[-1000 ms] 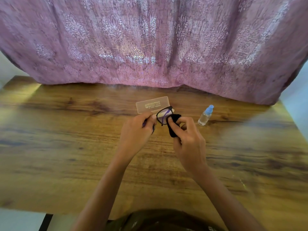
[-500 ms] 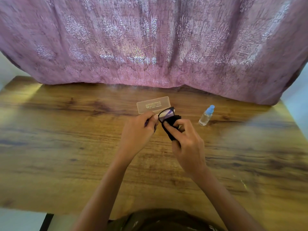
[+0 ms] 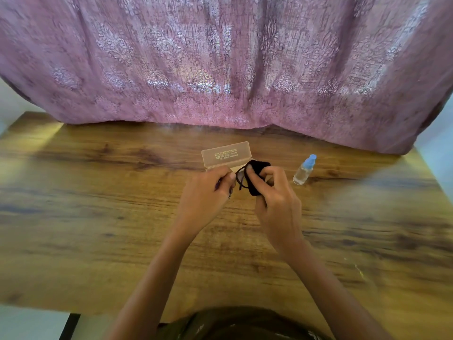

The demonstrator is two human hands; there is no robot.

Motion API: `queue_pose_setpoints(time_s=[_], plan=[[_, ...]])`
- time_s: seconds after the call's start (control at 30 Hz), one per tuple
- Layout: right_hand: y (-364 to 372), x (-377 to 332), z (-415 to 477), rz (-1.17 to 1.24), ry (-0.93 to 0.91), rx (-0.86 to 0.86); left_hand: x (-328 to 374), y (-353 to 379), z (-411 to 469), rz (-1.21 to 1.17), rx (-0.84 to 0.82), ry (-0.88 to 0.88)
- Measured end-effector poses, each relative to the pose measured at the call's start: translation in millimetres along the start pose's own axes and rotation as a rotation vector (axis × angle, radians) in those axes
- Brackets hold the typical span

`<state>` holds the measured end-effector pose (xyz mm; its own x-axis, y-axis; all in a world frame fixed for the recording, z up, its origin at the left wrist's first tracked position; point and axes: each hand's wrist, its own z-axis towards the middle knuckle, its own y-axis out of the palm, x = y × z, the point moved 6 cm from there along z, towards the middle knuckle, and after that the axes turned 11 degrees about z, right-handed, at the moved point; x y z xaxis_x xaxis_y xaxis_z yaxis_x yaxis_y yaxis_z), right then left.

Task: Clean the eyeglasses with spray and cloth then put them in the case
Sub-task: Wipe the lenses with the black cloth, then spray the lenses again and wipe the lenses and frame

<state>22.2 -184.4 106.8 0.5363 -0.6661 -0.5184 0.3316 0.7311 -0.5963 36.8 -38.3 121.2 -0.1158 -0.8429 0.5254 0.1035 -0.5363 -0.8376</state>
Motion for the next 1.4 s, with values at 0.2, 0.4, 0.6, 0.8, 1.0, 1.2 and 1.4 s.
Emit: queue_pose_setpoints(time_s=[0.2, 0.4, 0.6, 0.8, 1.0, 1.2, 1.4], plan=[[-6.7, 17.9, 1.7, 0.181, 0.070, 0.101, -7.0, 7.4, 0.5, -0.044, -0.048, -0.033], [20.8, 87.9, -26.9, 0.803, 0.857, 0.078, -14.5, 10.6, 0.7, -0.168, -0.081, -0.058], [34.5, 122.3, -54.2, 0.332, 0.983, -0.315, -12.2, 12.7, -1.0, -0.309, -0.143, -0.019], [-0.6, 70.9, -3.5, 0.212, 0.285, -0.098, -16.7, 20.7, -5.5, -0.389, -0.213, -0.038], [-10.7, 45.6, 30.8, 0.385, 0.147, -0.126, -17.2, 10.7, -1.3, -0.428, -0.160, -0.006], [-9.1, 34.0, 42.7, 0.386, 0.129, -0.160, -12.4, -13.8, 0.8, -0.176, 0.093, 0.110], [1.6, 5.6, 46.4, 0.168, -0.104, -0.219, 3.6, -17.8, 3.5, 0.227, 0.137, 0.231]])
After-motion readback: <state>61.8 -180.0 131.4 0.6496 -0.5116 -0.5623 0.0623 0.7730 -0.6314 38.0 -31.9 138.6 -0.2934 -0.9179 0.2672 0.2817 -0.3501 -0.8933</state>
